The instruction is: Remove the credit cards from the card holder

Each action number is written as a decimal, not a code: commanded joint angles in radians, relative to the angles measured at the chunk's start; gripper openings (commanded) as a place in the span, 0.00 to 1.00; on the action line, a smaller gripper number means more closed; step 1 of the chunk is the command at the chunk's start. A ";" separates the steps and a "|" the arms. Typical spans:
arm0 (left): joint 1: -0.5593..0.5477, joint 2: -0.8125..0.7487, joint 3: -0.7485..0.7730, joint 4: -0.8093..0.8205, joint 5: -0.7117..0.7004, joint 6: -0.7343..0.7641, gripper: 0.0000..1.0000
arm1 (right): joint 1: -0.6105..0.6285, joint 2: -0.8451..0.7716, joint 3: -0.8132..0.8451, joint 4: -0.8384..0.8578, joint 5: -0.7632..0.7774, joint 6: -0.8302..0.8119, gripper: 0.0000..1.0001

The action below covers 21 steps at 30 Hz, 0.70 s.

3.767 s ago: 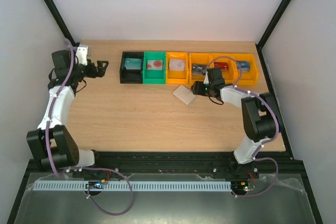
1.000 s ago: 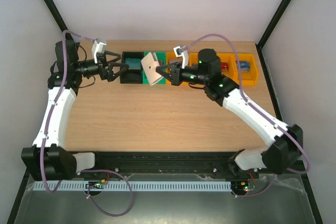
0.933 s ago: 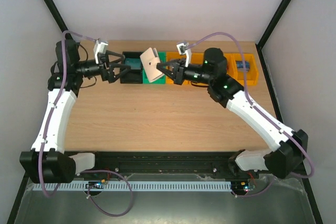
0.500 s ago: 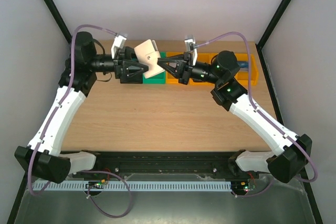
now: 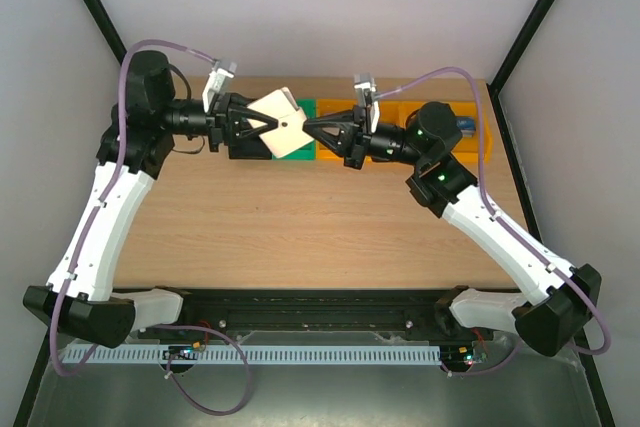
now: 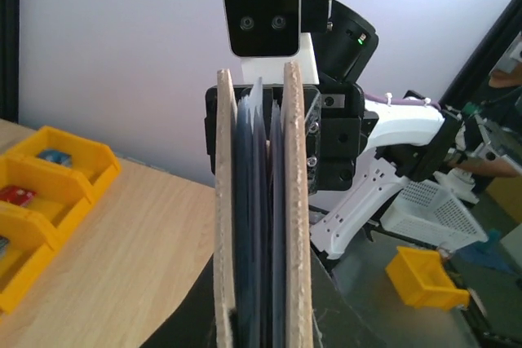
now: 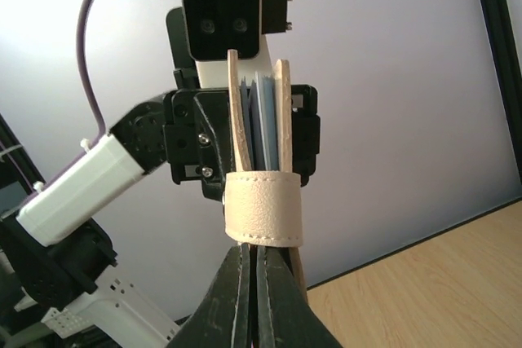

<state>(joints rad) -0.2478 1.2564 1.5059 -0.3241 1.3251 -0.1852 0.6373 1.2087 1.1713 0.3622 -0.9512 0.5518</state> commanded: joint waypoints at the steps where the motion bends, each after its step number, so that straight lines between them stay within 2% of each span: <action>1: -0.004 -0.024 0.047 -0.202 0.029 0.186 0.02 | 0.006 -0.024 0.013 -0.088 0.020 -0.100 0.03; 2: -0.005 -0.028 0.062 -0.293 -0.001 0.274 0.02 | 0.007 -0.036 0.015 -0.138 0.040 -0.152 0.14; 3: -0.006 -0.031 0.082 -0.387 -0.039 0.389 0.02 | 0.006 -0.051 0.015 -0.189 0.063 -0.204 0.35; 5: -0.012 -0.041 0.113 -0.521 -0.154 0.565 0.02 | 0.006 -0.082 0.014 -0.270 0.097 -0.288 0.69; 7: -0.023 -0.051 0.119 -0.564 -0.257 0.618 0.02 | 0.007 -0.098 0.014 -0.292 0.100 -0.320 0.90; 9: -0.034 -0.056 0.119 -0.592 -0.299 0.644 0.02 | 0.007 -0.086 0.014 -0.261 0.071 -0.302 1.00; 13: -0.059 -0.058 0.113 -0.632 -0.277 0.690 0.02 | 0.008 -0.029 0.001 -0.164 0.062 -0.226 0.99; 17: -0.078 -0.055 0.099 -0.636 -0.268 0.696 0.02 | 0.031 0.027 -0.007 -0.035 -0.027 -0.142 1.00; 19: -0.088 -0.050 0.090 -0.625 -0.270 0.684 0.02 | 0.048 0.049 -0.010 0.047 -0.086 -0.093 0.93; 21: -0.096 -0.046 0.087 -0.618 -0.282 0.682 0.02 | 0.054 0.065 -0.012 0.113 -0.132 -0.043 0.78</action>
<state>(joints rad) -0.3275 1.2079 1.5925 -0.9352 1.0458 0.4683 0.6670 1.2541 1.1675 0.2768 -0.9569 0.3969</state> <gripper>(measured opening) 0.119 0.881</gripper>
